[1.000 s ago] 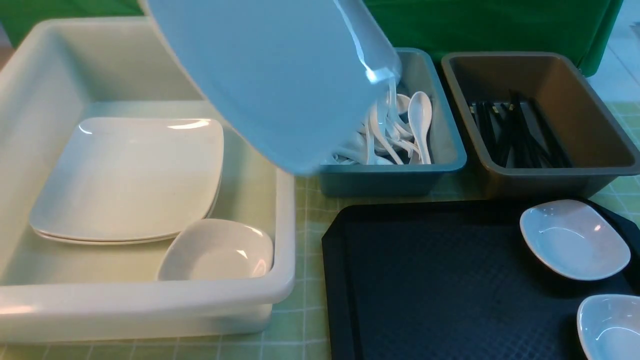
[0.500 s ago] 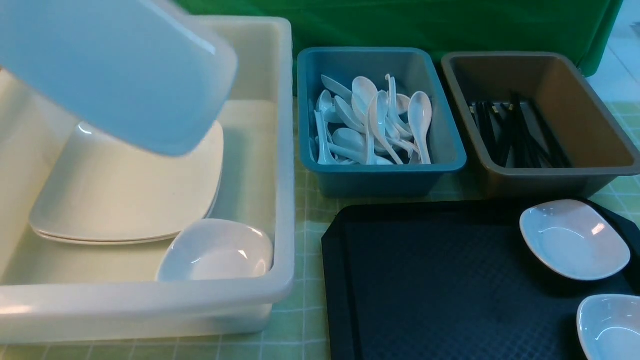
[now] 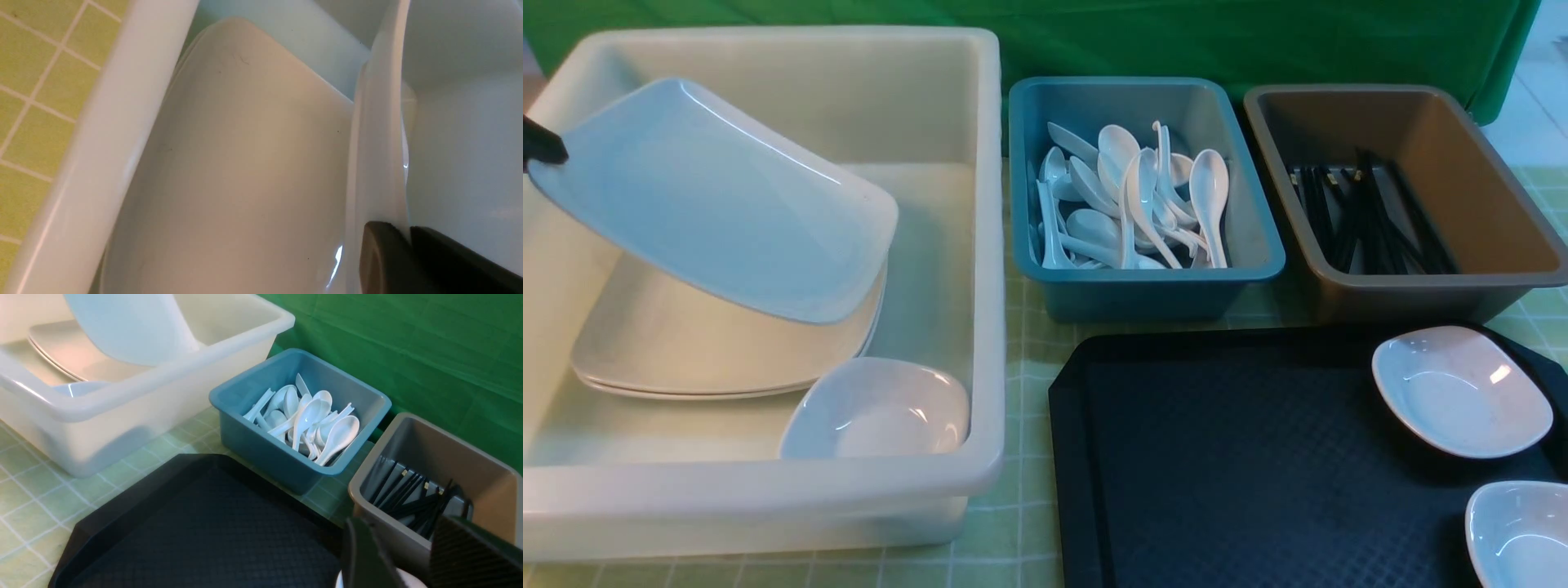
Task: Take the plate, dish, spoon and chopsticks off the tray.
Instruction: Use the left arm to put the plate into the large storage box on the left
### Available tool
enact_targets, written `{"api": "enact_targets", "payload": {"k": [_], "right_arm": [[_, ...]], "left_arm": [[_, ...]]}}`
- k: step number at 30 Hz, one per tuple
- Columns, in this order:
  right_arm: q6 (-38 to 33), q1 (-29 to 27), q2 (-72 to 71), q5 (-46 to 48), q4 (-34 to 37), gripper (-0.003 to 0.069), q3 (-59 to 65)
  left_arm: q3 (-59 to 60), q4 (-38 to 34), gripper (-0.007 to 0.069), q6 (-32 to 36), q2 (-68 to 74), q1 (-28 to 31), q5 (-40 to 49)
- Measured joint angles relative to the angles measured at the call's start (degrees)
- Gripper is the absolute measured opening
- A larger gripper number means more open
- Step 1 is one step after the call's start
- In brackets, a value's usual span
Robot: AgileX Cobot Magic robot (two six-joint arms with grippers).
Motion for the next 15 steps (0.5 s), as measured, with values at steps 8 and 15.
{"api": "enact_targets", "payload": {"k": [8, 15], "right_arm": [[0.1, 0.0, 0.0, 0.0, 0.0, 0.0239, 0.0], [0.1, 0.0, 0.0, 0.0, 0.0, 0.0239, 0.0]], "left_arm": [[0.0, 2.2, 0.0011, -0.3, 1.7, 0.0, -1.3], [0.0, 3.4, 0.0008, -1.1, 3.5, 0.0, -1.4]]}}
